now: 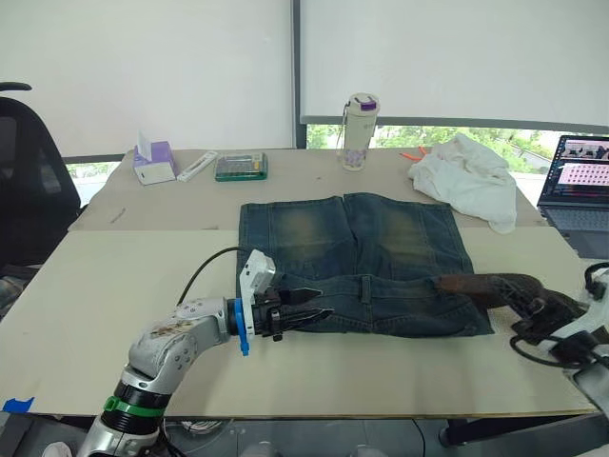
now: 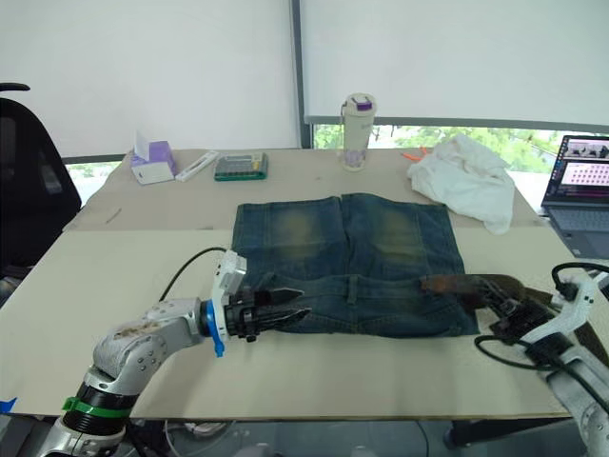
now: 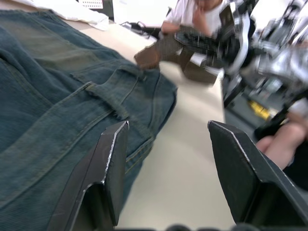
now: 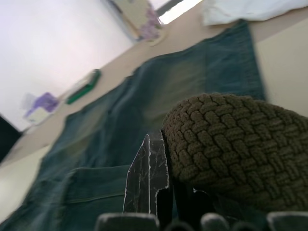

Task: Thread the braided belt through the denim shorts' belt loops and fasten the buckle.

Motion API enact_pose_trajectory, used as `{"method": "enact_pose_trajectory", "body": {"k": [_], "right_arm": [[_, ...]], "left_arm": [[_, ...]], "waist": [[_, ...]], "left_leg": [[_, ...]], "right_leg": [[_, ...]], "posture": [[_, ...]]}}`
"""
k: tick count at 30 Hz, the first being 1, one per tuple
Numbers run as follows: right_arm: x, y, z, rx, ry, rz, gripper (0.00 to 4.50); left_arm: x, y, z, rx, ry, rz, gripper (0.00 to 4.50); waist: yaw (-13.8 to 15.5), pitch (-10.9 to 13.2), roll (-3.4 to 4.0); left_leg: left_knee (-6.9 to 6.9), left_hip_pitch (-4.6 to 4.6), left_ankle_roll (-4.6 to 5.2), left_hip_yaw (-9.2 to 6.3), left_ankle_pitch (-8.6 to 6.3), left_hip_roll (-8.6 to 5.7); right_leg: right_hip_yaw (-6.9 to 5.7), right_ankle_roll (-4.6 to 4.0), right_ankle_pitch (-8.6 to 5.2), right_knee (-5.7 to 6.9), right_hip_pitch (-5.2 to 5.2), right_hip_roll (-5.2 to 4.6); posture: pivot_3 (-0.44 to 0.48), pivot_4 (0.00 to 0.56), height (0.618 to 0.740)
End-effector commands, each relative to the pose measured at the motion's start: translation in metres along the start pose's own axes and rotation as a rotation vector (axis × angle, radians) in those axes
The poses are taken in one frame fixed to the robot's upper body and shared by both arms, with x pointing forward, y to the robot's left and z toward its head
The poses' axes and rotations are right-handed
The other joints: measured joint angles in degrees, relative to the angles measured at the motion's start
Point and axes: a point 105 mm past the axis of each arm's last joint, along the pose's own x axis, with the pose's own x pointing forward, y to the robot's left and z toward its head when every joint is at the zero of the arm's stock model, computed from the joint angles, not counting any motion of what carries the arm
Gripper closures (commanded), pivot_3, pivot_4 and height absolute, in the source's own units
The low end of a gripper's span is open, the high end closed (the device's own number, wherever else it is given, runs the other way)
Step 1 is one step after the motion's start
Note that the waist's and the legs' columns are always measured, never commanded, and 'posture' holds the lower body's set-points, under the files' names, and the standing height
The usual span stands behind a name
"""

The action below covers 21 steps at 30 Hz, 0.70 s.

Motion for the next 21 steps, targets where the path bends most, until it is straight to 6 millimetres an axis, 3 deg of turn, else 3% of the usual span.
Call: {"method": "enact_pose_trajectory", "body": {"k": [1, 13, 18, 21], "right_arm": [[0.003, -0.02, 0.007, -0.087, 0.037, -0.114, 4.5], [0.015, -0.015, 0.017, -0.183, 0.059, -0.087, 4.5], [0.02, 0.001, 0.008, -0.182, 0.119, -0.007, 4.5], [0.025, 0.006, -0.012, -0.162, 0.191, 0.016, 4.5]], "left_arm": [[0.0, 0.003, 0.012, 0.179, 0.027, 0.028, 1.71], [0.006, -0.002, 0.031, 0.329, 0.028, 0.027, 1.71], [0.009, -0.004, 0.035, 0.316, 0.007, 0.015, 1.71], [0.013, -0.007, 0.033, 0.295, -0.001, 0.003, 1.71]], "waist": [[0.0, 0.0, 0.0], [0.2, 0.0, 0.01], [0.2, 0.0, 0.0], [0.1, 0.0, 0.0]], "left_leg": [[0.0, 0.0, 0.0, 0.02, 0.0, -0.01], [0.01, -0.02, 0.01, 0.04, 0.0, -0.01], [0.01, -0.03, 0.01, 0.03, 0.0, 0.01], [0.01, -0.02, 0.01, 0.04, 0.0, 0.01]], "right_leg": [[0.02, 0.0, 0.0, 0.0, 0.0, -0.01], [0.02, 0.04, 0.02, 0.01, 0.0, 0.01], [0.02, 0.04, 0.01, 0.01, 0.0, 0.04], [0.02, 0.05, 0.02, 0.01, 0.0, 0.04]], "posture": [[0.0, 0.15, 0.74], [0.0, 0.15, 0.74], [0.0, 0.15, 0.74], [0.0, 0.15, 0.74]]}}
